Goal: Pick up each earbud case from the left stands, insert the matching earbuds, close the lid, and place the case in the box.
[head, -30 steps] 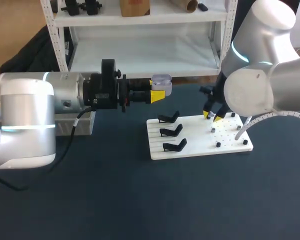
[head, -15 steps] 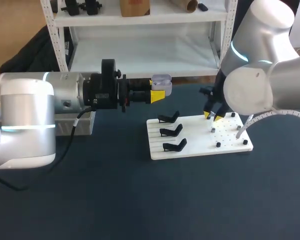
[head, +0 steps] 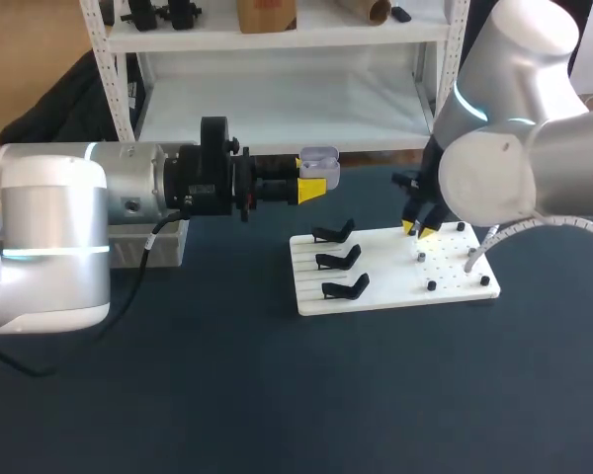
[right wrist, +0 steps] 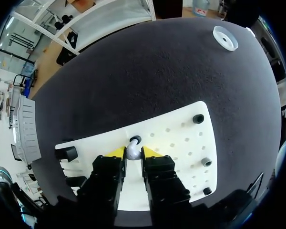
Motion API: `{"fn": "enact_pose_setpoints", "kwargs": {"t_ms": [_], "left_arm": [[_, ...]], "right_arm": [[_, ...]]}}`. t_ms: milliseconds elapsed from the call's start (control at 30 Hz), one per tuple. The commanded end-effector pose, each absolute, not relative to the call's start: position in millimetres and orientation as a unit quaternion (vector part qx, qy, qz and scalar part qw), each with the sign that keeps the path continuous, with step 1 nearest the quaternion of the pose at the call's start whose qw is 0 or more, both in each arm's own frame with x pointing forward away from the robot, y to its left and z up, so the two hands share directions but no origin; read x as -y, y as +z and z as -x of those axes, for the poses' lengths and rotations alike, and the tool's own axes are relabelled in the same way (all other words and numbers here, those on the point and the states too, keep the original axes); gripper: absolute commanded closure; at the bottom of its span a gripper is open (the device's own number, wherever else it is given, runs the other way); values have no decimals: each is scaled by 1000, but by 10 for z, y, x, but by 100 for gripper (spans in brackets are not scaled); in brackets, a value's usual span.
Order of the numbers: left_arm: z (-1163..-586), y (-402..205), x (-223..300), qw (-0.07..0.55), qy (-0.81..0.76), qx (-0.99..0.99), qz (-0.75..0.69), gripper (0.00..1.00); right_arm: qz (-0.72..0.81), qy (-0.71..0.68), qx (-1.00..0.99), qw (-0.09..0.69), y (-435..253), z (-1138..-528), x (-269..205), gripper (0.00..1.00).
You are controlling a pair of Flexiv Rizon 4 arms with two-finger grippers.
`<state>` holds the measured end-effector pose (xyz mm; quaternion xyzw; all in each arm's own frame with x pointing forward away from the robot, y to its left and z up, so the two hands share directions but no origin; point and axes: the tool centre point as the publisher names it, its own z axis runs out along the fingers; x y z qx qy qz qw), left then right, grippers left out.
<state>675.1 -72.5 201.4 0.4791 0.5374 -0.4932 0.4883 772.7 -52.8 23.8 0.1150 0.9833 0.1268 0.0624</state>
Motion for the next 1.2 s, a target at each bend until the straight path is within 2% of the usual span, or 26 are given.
{"fn": "enact_pose_setpoints", "kwargs": {"t_ms": [33, 433, 900, 1200], "left_arm": [[-6756, 2013, 726, 489, -493, -537, -479, 100], [-6756, 2013, 726, 489, -493, -537, -479, 100], [-6756, 2013, 726, 489, -493, -537, -479, 100], [-6756, 2013, 726, 489, -493, -537, -479, 100]], "right_arm": [[-115, 126, -983, 62, 262, -7748, 511, 100], [-88, 155, -981, 73, 919, -7525, 512, 100], [180, 124, -975, 35, 1819, -7153, 776, 100], [297, 128, -946, 12, 2287, -6823, 486, 100]]}}
